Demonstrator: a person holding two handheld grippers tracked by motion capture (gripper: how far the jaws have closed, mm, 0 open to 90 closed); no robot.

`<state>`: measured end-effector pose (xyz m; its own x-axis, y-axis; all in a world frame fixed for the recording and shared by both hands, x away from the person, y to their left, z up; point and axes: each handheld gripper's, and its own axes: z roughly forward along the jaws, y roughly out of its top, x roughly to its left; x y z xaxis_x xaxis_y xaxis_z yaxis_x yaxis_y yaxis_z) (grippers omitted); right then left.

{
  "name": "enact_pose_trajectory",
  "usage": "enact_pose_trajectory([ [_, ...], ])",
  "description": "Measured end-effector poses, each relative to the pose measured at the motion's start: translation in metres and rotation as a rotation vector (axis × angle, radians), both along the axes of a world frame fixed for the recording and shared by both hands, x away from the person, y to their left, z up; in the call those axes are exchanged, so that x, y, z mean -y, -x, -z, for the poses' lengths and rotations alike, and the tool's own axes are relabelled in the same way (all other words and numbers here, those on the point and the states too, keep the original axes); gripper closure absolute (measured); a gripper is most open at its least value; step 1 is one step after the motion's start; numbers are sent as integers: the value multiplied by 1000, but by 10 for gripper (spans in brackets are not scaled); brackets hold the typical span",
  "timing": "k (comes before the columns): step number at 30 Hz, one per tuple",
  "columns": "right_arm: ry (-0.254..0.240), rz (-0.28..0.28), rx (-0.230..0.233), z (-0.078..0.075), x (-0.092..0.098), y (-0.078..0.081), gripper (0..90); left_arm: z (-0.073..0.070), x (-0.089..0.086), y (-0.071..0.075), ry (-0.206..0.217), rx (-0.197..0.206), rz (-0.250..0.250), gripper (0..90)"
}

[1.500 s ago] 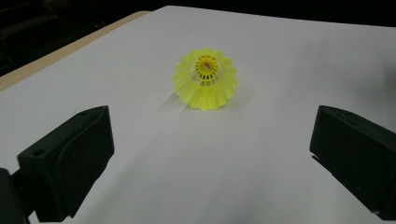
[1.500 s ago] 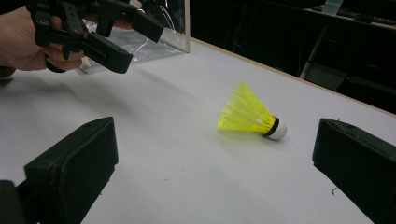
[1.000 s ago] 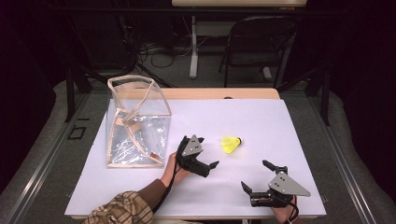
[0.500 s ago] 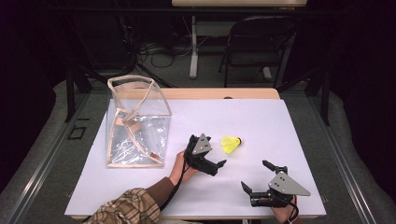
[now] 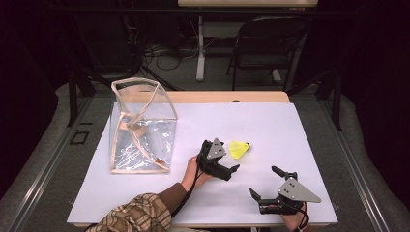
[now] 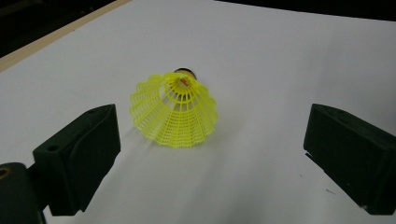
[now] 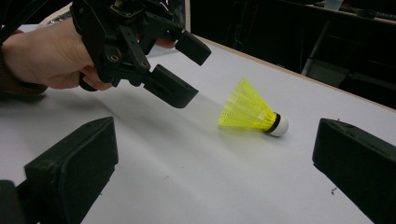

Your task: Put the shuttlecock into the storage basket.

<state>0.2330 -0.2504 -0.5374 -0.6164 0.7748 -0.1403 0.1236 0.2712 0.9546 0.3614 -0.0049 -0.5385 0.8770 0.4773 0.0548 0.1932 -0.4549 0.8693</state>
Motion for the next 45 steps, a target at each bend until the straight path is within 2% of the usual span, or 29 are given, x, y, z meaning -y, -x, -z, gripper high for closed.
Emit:
enact_pose_trajectory([
  [7, 1, 1, -3, 0, 0, 0, 0, 2, 5, -1, -6, -1, -18, 152],
  [17, 6, 3, -10, 0, -1, 0, 0, 5, 15, 0, -20, -6, -60, 245],
  [20, 5, 4, -14, 1, -1, 0, 0, 6, 20, 0, -29, -15, -76, 305],
  [29, 12, 5, -18, 1, -1, -1, 0, 10, 31, -3, -40, -44, -113, 394],
  [34, 12, 5, -19, 1, -1, -1, 0, 12, 35, -6, -29, -69, -143, 449],
  [42, 13, 6, -20, 1, -1, -1, 0, 14, 42, -7, -29, -81, -166, 556],
  [45, 15, 4, -20, 1, -1, -1, 0, 14, 44, -7, -11, -87, -181, 596],
])
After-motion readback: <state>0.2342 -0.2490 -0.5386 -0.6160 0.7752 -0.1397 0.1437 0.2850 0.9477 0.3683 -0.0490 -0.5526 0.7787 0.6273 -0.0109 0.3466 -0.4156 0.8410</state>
